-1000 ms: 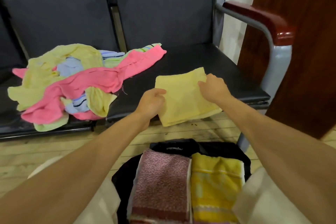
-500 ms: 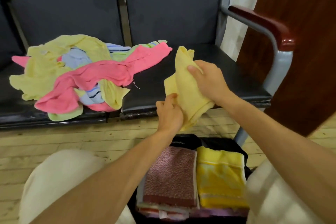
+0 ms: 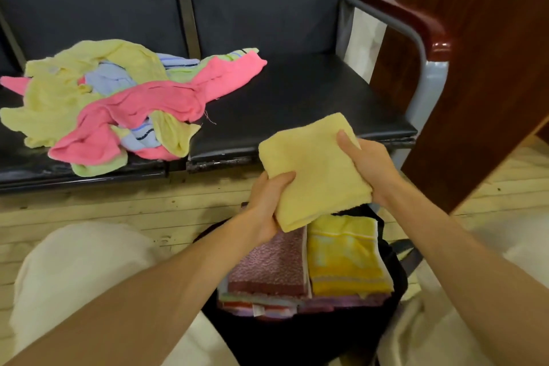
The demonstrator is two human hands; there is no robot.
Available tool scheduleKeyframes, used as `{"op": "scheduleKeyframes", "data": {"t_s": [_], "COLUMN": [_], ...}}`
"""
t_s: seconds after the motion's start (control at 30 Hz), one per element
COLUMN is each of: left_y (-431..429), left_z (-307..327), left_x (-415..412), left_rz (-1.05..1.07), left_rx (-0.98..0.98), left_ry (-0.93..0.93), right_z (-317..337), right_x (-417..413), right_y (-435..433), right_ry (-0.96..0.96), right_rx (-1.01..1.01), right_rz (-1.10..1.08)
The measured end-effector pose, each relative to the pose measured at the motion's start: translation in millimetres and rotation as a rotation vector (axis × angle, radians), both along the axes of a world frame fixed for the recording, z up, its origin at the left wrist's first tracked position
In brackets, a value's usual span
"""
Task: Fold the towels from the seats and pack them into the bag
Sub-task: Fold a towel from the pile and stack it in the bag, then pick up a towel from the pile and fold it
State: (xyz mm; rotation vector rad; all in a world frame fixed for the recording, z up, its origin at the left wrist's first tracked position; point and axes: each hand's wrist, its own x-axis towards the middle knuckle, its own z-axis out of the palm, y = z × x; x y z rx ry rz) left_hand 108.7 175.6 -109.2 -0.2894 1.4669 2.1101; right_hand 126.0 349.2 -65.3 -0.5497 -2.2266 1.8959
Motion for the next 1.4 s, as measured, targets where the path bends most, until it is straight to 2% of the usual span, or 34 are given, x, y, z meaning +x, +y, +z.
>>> {"op": "scheduleKeyframes", "data": {"t_s": [0.1, 0.2, 0.3, 0.43, 0.53, 0.7, 0.93, 1.03, 1.17, 1.3, 1.4], "left_y": [22.2, 45.8, 62.7, 76.3, 81.2, 85.2, 101.1, 98.9, 86.0, 63.2, 42.9], "left_z": [-19.6, -45.9, -74.2, -113.3, -136.0, -158.9, -163.1, -158.5, -133.4, -93.8, -60.4], "left_x": [9.5, 18.1, 23.8, 26.2, 29.0, 27.3, 23.3, 22.6, 13.1, 8.0, 4.5], "left_rz": [0.075, 0.087, 0.04, -0.162, -0.275, -0.335, -0.544, -0.562, -0.616, -0.688, -0.642], "left_rx": [-0.204, -0.402, -0.483, -0.693, -0.839, -0.901, -1.034, -0.971, -0.905, -0.85, -0.77], "left_ry": [0.119, 0.223, 0.263, 0.263, 0.212, 0.163, 0.051, 0.025, 0.019, 0.068, 0.145], "right_z": [-33.0, -68.7, -103.1, -152.9, -186.6, -214.0, -225.6, -213.5, -184.7, -149.9, -121.4], "right_x": [17.0, 32.7, 47.6, 62.7, 71.9, 65.7, 62.8, 58.6, 52.7, 48.7, 36.9], "right_y": [26.5, 47.4, 60.0, 70.4, 75.4, 83.6, 77.1, 77.5, 74.0, 61.9, 47.6], "right_ry": [-0.056, -0.1, -0.126, -0.241, -0.354, -0.497, -0.571, -0.639, -0.748, -0.693, -0.562], "right_rx": [-0.077, -0.054, -0.034, -0.014, 0.079, 0.236, 0.263, 0.315, 0.55, 0.761, 0.794], "right_rz": [-0.038, -0.078, -0.12, -0.192, -0.126, -0.061, -0.056, -0.022, 0.041, 0.062, 0.194]}}
